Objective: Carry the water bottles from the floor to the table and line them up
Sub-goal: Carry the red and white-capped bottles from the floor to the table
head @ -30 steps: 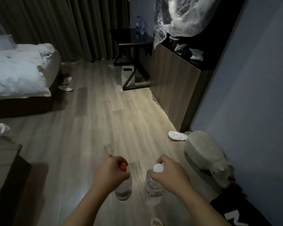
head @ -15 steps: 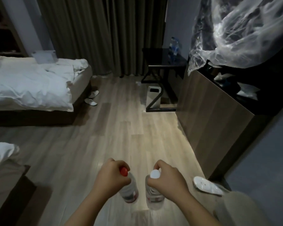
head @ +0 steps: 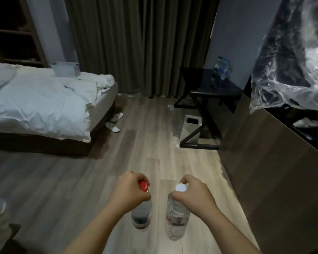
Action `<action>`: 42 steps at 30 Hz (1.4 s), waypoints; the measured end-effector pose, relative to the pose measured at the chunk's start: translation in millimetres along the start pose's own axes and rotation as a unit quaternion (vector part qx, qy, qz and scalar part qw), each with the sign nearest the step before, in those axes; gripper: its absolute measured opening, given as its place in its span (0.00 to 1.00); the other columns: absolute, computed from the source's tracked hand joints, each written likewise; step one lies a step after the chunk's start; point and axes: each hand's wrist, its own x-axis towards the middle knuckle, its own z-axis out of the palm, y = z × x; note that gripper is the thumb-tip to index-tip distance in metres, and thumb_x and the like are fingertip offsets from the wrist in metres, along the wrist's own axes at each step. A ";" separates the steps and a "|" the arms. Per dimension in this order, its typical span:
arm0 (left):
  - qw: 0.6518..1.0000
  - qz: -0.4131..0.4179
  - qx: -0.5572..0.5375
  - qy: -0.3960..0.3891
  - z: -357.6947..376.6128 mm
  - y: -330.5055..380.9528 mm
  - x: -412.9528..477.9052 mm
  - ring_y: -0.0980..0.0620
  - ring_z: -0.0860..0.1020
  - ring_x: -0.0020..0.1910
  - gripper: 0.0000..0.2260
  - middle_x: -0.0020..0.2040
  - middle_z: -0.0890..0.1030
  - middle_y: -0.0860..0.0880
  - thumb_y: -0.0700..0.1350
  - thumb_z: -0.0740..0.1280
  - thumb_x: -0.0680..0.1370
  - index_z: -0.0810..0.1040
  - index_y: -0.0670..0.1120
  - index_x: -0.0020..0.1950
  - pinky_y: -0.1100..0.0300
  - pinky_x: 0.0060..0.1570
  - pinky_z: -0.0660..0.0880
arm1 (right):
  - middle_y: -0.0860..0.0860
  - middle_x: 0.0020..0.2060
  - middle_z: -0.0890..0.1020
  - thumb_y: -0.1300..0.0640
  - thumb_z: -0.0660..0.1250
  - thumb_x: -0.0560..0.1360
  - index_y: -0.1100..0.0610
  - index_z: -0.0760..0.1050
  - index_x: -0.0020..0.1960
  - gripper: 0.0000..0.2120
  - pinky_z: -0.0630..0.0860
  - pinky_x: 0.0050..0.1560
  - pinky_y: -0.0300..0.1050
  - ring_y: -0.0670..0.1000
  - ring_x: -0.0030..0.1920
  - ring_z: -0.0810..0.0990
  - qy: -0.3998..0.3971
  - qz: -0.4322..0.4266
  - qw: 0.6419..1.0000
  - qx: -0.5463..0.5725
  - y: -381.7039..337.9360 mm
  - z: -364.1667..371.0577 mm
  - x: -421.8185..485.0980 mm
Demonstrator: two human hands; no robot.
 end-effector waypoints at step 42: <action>0.996 -0.039 -0.083 -0.013 -72.4 -72.7 815.6 0.53 0.80 0.31 0.11 0.43 0.76 0.53 0.42 0.73 0.63 0.80 0.52 0.43 0.67 0.24 0.74 | 0.48 0.32 0.79 0.52 0.67 0.57 0.53 0.71 0.34 0.08 0.71 0.33 0.44 0.50 0.36 0.77 0.072 -0.020 0.993 0.093 -207.7 -27.6 785.7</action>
